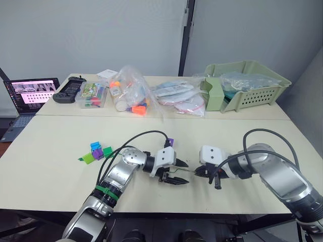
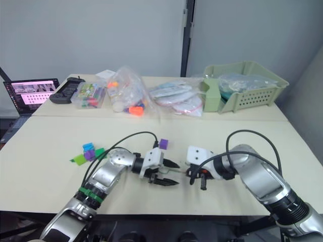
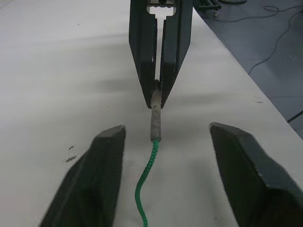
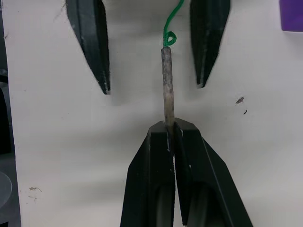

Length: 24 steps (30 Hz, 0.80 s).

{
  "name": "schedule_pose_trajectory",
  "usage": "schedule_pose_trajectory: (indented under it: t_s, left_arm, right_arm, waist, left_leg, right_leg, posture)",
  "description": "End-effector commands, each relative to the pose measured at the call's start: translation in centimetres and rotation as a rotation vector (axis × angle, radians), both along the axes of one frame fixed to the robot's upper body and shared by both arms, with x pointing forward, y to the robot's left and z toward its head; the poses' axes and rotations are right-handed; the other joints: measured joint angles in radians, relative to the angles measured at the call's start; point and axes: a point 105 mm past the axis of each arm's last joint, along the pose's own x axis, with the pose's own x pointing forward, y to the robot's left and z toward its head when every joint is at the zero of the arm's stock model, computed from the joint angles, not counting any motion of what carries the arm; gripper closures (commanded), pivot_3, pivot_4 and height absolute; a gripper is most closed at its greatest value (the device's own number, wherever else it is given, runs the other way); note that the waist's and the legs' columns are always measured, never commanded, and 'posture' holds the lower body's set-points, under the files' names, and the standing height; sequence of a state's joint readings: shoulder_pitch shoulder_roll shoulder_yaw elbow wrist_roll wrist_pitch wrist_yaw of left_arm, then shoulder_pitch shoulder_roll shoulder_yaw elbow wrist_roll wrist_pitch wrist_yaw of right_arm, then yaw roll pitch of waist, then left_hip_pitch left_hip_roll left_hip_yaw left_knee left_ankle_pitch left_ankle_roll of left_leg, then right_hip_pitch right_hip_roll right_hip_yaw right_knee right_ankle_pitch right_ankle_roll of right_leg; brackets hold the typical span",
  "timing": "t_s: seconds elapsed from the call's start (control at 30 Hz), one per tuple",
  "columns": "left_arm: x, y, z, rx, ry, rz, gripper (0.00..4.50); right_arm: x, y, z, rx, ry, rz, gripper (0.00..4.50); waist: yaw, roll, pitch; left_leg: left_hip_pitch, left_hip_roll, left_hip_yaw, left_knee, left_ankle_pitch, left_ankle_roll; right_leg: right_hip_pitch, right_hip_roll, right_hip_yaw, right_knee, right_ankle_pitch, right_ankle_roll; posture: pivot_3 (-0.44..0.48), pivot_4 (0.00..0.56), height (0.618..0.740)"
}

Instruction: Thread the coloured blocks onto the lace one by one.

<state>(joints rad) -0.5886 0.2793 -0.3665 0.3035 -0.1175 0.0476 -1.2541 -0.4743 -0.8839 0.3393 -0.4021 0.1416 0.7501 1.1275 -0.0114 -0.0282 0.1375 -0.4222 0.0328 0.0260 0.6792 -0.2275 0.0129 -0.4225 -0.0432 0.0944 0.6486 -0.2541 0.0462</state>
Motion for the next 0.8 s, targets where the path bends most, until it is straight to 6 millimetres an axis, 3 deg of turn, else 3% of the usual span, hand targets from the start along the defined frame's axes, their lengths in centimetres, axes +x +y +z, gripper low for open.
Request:
schedule_pose_trajectory:
  t_s: [0.03,0.27,0.57,0.8]
  left_arm:
    - [0.10,-0.48,1.21,-0.046,-0.005,0.001,1.74]
    - [0.01,-0.51,1.48,-0.054,-0.004,-0.008,1.74]
    - [-0.47,-0.72,1.41,-0.046,0.016,-0.043,4.48]
    - [-0.19,-0.56,1.46,-0.046,0.007,-0.029,4.48]
  right_arm:
    - [-0.05,0.31,1.01,0.011,-0.037,0.016,4.50]
    - [-0.13,0.23,0.87,0.009,-0.032,0.013,4.50]
    - [-0.08,0.25,0.83,0.013,-0.026,0.008,4.50]
    - [-0.23,0.23,0.68,0.013,-0.016,0.005,4.50]
  waist:
    - [0.001,0.000,0.000]
    - [0.000,0.000,0.000]
    - [0.000,0.000,0.000]
    - [0.000,0.000,0.000]
  left_leg:
    - [0.000,0.000,0.000,0.000,0.000,0.000]
    - [0.000,0.000,0.000,0.000,0.000,0.000]
    - [0.000,0.000,0.000,0.000,0.000,0.000]
    - [0.000,0.000,0.000,0.000,0.000,0.000]
  right_leg:
    - [0.000,0.000,0.000,0.000,0.000,0.000]
    - [0.000,0.000,0.000,0.000,0.000,0.000]
    - [0.000,0.000,0.000,0.000,0.000,0.000]
    - [0.000,0.000,0.000,0.000,0.000,0.000]
  posture:
    - [0.000,0.150,0.734]
    - [0.000,0.150,0.734]
    - [0.000,0.150,0.734]
    - [0.000,0.150,0.734]
